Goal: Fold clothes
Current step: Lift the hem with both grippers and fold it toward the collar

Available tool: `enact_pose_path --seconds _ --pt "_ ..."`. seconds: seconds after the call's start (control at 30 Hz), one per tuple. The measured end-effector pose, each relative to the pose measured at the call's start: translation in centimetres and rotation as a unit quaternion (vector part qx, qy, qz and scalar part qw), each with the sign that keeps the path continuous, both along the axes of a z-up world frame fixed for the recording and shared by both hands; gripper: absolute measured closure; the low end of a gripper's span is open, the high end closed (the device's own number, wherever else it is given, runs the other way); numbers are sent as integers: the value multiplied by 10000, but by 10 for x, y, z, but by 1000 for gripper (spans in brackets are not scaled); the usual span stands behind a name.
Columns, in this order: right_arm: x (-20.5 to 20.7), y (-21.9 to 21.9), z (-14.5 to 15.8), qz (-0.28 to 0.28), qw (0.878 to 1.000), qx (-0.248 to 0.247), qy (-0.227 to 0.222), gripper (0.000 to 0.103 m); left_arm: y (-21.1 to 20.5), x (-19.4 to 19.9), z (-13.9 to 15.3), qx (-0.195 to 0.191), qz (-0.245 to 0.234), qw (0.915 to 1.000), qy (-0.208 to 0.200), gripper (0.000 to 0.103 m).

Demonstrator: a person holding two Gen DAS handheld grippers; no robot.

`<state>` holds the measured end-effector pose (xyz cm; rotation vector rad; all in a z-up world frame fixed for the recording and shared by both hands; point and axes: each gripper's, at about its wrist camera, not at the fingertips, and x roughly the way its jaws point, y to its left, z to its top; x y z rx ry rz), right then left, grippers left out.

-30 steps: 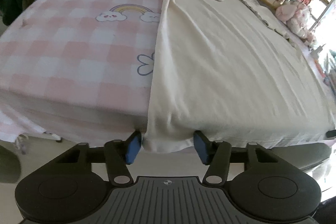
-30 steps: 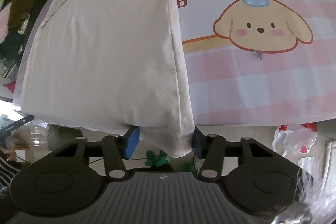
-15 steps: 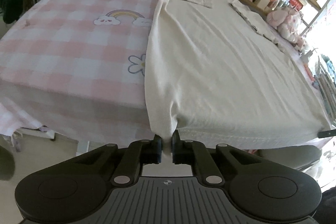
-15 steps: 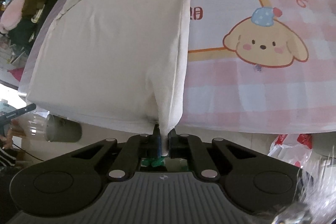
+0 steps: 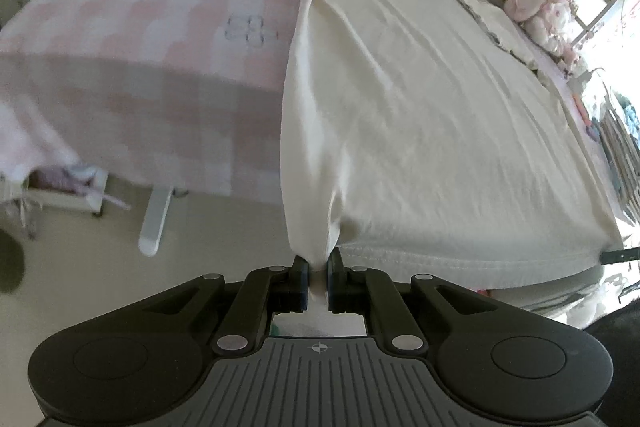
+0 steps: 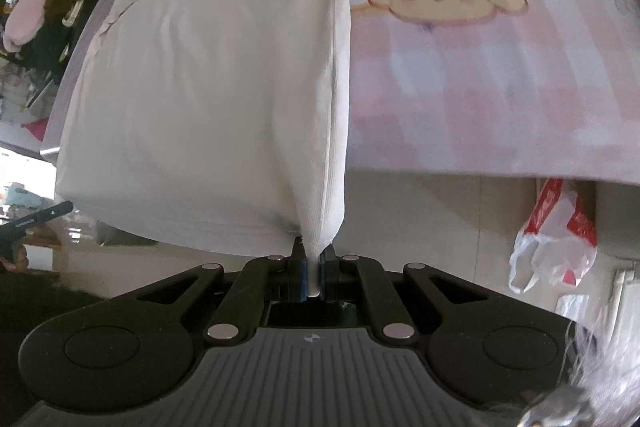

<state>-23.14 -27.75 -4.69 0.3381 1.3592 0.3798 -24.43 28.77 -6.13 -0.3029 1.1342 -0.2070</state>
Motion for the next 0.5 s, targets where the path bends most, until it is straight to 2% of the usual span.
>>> enact_pose_path --seconds 0.13,0.23,0.3,0.37,0.5 --pt "-11 -8 -1 114 9998 91 93 98 -4 -14 0 -163 197 9997 29 96" --pt "-9 -15 5 -2 9992 390 70 98 0 -17 17 -616 566 9960 -327 96" --pt "-5 -24 17 -351 9964 772 -56 98 3 -16 32 -970 843 9896 -646 96" --pt "7 -35 34 -678 9890 1236 -459 98 4 -7 49 -1377 1162 9774 -1107 96" --pt "37 -57 69 -1283 9600 2097 -1342 98 9 24 79 -2074 1822 9406 -1977 96"
